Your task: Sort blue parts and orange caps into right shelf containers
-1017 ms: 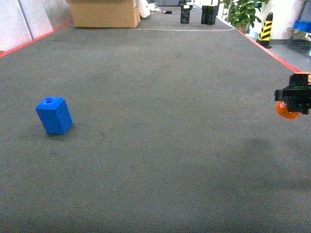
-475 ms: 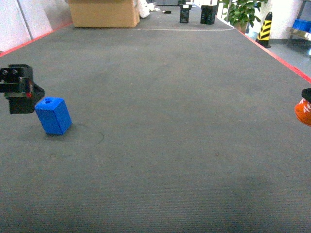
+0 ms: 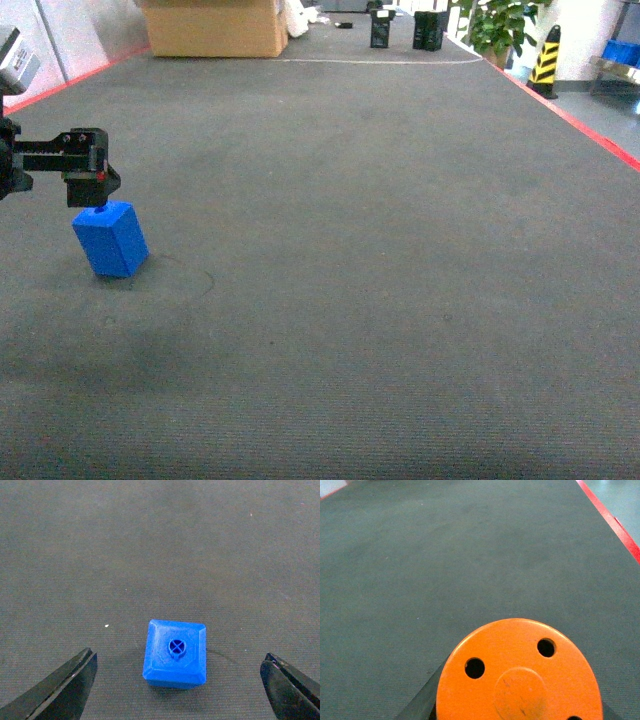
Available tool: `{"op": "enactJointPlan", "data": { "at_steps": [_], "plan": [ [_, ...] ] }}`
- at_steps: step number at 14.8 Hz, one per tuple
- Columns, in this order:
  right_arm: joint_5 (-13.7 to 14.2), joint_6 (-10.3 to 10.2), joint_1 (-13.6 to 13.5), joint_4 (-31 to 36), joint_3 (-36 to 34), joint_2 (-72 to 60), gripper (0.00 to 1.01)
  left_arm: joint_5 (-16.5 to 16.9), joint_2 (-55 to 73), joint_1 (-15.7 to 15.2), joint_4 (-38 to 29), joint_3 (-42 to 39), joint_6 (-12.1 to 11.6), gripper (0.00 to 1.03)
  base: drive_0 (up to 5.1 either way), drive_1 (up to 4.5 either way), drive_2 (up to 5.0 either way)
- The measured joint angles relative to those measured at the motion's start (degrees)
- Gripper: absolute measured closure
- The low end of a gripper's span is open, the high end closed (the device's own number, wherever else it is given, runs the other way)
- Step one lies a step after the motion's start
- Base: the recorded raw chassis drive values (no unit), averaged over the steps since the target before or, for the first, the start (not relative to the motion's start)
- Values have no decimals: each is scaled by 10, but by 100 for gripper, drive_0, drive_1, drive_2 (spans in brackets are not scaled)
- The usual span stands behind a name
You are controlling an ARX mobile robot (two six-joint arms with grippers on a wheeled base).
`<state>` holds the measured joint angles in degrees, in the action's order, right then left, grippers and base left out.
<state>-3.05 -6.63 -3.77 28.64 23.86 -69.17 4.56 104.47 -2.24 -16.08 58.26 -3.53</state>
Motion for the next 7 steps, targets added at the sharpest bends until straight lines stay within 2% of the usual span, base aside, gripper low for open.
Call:
{"op": "enactJointPlan", "data": {
  "at_steps": [4, 7],
  "plan": [
    [9, -15, 0, -15, -1, 30, 57, -22, 88, 2, 19, 77, -22, 5, 0, 0, 0],
    [16, -19, -7, -20, -3, 30, 57, -20, 128, 0, 35, 118, -24, 5, 0, 0, 0]
  ]
}}
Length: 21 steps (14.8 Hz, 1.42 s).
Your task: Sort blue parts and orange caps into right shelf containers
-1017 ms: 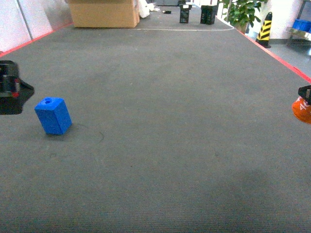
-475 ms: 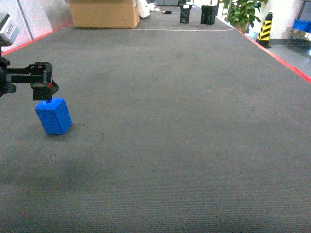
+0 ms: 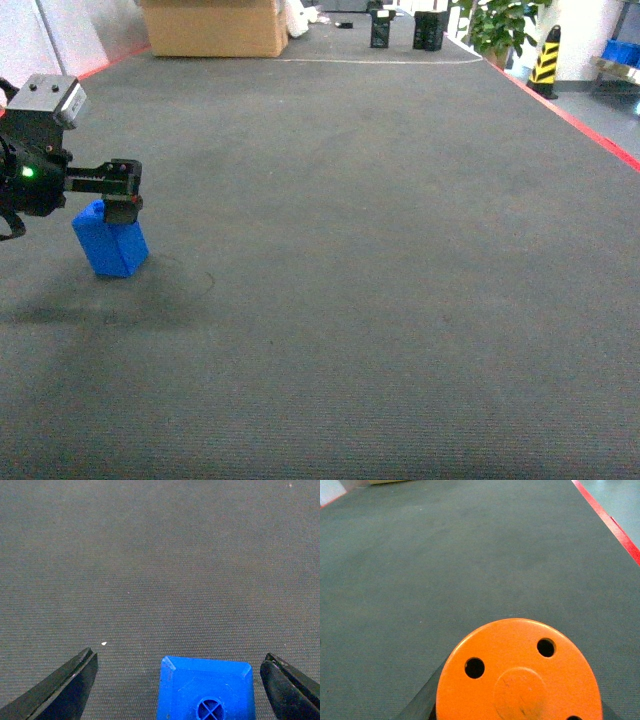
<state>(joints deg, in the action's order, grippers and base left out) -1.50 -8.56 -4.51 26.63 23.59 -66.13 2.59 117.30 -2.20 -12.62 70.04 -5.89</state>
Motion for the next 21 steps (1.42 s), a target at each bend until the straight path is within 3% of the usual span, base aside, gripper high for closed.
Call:
{"op": "enactJointPlan", "data": {
  "at_steps": [5, 8, 10, 11, 13, 14, 15, 18, 21],
  "plan": [
    [14, 0, 1, 0, 0, -2, 57, 19, 28, 5, 17, 14, 12, 8, 0, 0, 0],
    [35, -2, -1, 10, 0, -1, 57, 14, 27, 7, 2, 2, 9, 40, 0, 0, 0],
    [57, -2, -28, 12, -5, 25, 57, 0, -38, 6, -44, -81, 2, 58, 0, 0, 0],
    [78, 1, -61, -59, -25, 136, 57, -37, -238, 7, -139, -229, -41, 58, 0, 0, 0],
    [103, 21, -87, -138, -46, 239, 57, -59, -398, 10, -121, -334, -49, 58, 0, 0, 0],
    [128, 32, -102, -154, -62, 298, 57, -85, -497, 14, -92, -403, -49, 58, 0, 0, 0],
    [134, 40, -101, -148, -66, 332, 57, -108, -588, 14, -79, -468, -48, 58, 0, 0, 0],
    [135, 43, -101, -154, -63, 324, 57, -113, -629, 12, -85, -466, -48, 58, 0, 0, 0],
    [134, 45, -101, -152, -63, 325, 57, -116, -624, 12, -82, -467, -48, 58, 477, -350, -152]
  ]
}}
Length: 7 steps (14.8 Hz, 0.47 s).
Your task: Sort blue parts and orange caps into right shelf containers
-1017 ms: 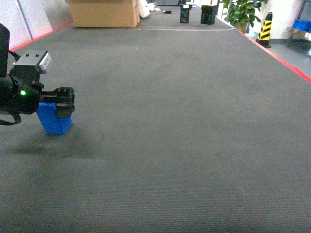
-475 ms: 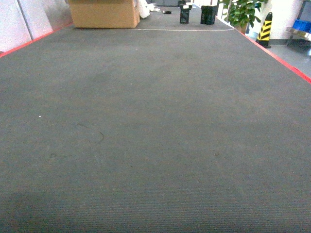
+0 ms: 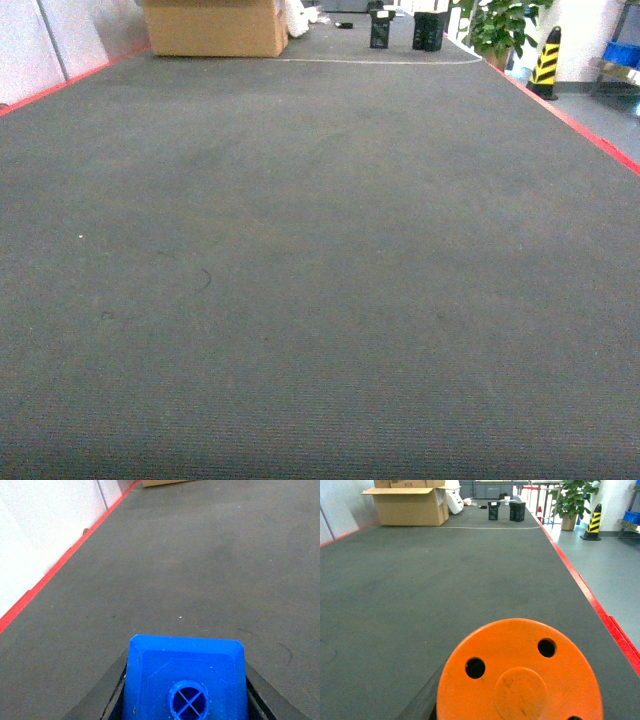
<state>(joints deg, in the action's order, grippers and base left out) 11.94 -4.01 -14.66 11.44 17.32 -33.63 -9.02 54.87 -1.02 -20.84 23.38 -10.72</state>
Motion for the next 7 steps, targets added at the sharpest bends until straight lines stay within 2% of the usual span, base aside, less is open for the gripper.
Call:
{"op": "enactJointPlan", "data": {
  "at_steps": [4, 7],
  "plan": [
    [1, 0, 0, 0, 0, 0, 57, 2, 0, 1, -2, 0, 0, 58, 469, -352, -173],
    [1, 0, 0, 0, 0, 0, 57, 3, -1, 1, -1, 0, 0, 58, 496, -236, -236]
  ]
}}
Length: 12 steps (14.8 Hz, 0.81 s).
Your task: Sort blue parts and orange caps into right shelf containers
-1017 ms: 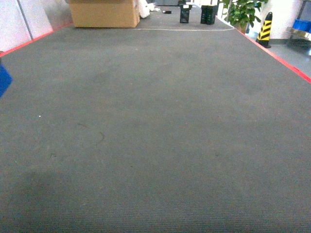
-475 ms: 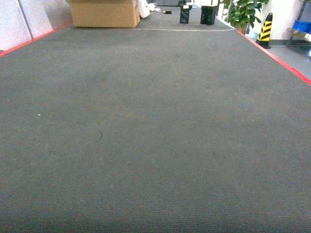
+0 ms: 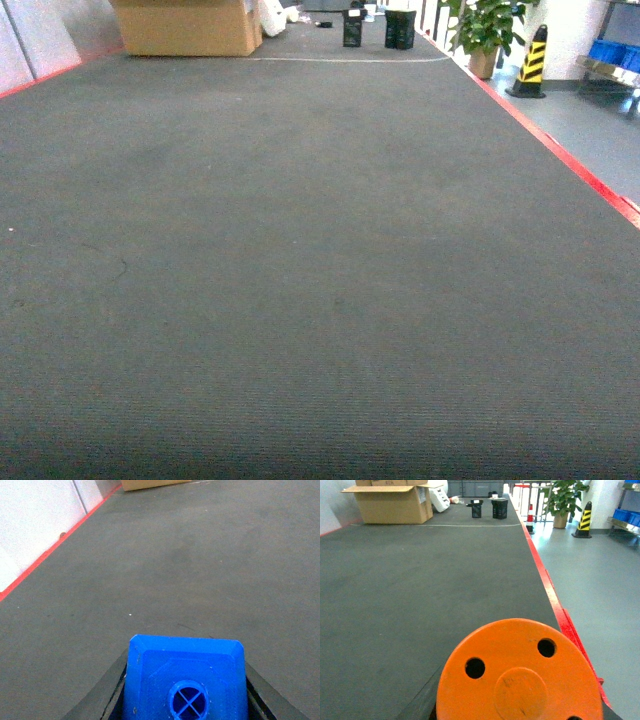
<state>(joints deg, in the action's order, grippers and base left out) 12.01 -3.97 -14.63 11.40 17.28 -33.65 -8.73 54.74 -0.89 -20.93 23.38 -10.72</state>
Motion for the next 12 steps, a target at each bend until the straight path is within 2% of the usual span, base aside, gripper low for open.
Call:
{"op": "enactJointPlan", "data": {
  "at_steps": [12],
  "plan": [
    [0, 0, 0, 0, 0, 0, 57, 0, 0, 0, 0, 0, 0, 58, 499, -243, -243]
  ]
}}
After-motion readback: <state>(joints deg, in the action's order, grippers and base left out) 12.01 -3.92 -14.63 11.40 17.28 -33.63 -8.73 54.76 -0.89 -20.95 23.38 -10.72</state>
